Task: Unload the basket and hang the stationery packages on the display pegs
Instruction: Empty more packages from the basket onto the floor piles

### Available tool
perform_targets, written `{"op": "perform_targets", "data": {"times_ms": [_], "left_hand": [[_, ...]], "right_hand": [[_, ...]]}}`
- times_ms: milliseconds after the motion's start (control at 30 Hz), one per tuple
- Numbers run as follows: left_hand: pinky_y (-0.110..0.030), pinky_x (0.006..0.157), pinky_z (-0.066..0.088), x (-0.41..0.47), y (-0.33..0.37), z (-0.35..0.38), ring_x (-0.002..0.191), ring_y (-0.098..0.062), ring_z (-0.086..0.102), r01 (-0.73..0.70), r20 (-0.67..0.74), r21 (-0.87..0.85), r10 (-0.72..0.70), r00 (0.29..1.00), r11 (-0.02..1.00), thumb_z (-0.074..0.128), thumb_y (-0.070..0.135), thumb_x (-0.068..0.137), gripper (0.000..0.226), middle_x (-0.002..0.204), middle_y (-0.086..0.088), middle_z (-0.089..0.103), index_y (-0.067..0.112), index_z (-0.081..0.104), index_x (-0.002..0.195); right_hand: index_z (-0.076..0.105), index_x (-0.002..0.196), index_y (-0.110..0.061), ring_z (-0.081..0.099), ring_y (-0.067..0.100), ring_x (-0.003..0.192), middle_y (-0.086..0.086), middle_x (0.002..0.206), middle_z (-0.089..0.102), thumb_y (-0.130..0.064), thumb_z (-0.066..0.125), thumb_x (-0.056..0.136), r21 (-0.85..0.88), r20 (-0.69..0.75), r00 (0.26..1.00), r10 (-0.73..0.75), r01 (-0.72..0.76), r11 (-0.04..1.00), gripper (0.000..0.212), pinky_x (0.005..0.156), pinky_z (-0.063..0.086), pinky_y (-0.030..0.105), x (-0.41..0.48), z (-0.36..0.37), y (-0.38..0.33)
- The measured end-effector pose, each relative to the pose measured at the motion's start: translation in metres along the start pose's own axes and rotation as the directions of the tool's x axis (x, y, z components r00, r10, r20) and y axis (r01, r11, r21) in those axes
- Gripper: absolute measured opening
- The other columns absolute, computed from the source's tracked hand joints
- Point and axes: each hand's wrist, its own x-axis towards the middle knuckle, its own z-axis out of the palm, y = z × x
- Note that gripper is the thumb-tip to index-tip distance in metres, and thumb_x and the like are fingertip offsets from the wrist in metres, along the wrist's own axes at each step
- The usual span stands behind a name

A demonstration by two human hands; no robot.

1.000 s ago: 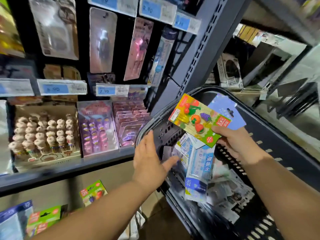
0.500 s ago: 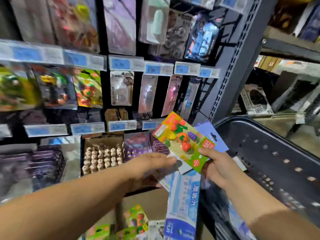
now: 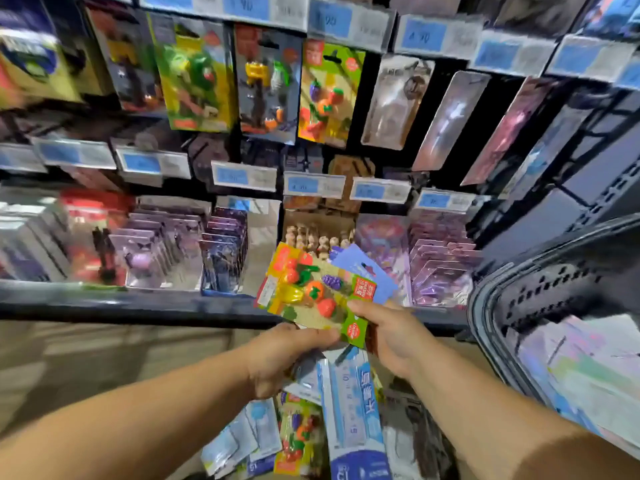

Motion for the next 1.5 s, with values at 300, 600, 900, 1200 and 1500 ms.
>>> {"op": "perform_targets", "data": {"times_ms": [300, 600, 900, 1200, 1500], "left_hand": [[-0.035, 0.073, 0.034, -0.001, -0.031, -0.052, 0.085, -0.03, 0.04, 0.044, -0.149, -0.155, -0.068, 0.987, 0.987, 0.079, 0.02, 0.077, 0.007, 0.103, -0.021, 0.045, 0.014, 0.079, 0.074], [-0.039, 0.086, 0.034, -0.004, -0.036, -0.055, 0.094, -0.033, 0.041, -0.034, -0.172, -0.187, 0.002, 0.985, 0.982, 0.085, 0.021, 0.062, 0.033, 0.103, -0.022, 0.054, 0.004, 0.072, 0.088], [-0.045, 0.089, 0.034, -0.001, -0.051, -0.073, 0.089, -0.036, 0.049, -0.01, -0.135, -0.128, -0.007, 0.991, 0.992, 0.085, 0.029, 0.063, 0.065, 0.108, -0.029, 0.063, -0.006, 0.064, 0.114], [-0.031, 0.067, 0.055, -0.001, -0.065, -0.09, 0.062, -0.023, 0.066, 0.114, -0.202, -0.134, -0.14, 0.969, 0.984, 0.062, 0.011, 0.082, 0.019, 0.077, -0.013, 0.072, 0.002, 0.066, 0.099], [-0.046, 0.068, 0.056, -0.004, -0.069, -0.109, 0.077, -0.032, 0.072, 0.037, -0.308, -0.068, -0.056, 0.95, 0.997, 0.078, 0.031, 0.044, 0.082, 0.093, -0.016, 0.072, 0.009, 0.056, 0.12]], "right_hand": [[0.017, 0.148, -0.029, 0.05, 0.016, 0.115, -0.001, 0.129, 0.044, -0.012, 0.08, 0.078, -0.571, -0.056, 0.946, -0.321, 0.233, 0.787, 0.096, 0.102, 0.041, 0.033, 0.038, 0.037, 0.045], [0.05, 0.107, -0.02, 0.029, 0.002, 0.107, -0.005, 0.12, 0.025, -0.032, 0.08, 0.077, -0.898, 0.129, 0.923, -0.362, 0.264, 0.353, 0.045, 0.09, 0.023, 0.013, 0.038, 0.033, 0.028], [0.051, 0.092, -0.015, 0.05, 0.016, 0.082, 0.003, 0.094, 0.051, -0.029, 0.067, 0.091, -0.675, -0.113, 0.966, -0.233, 0.097, 0.732, 0.021, 0.071, 0.038, 0.028, 0.031, 0.012, 0.055], [0.041, 0.086, -0.02, 0.05, 0.021, 0.083, 0.01, 0.093, 0.05, -0.019, 0.058, 0.097, -0.494, -0.184, 0.975, -0.125, 0.019, 0.869, 0.02, 0.058, 0.04, 0.025, 0.021, -0.015, 0.081], [0.051, 0.09, -0.01, 0.043, 0.014, 0.06, 0.009, 0.079, 0.056, -0.011, 0.053, 0.099, -0.151, -0.507, 0.86, 0.061, -0.158, 0.976, 0.01, 0.05, 0.031, 0.025, -0.004, -0.072, 0.123]]}}
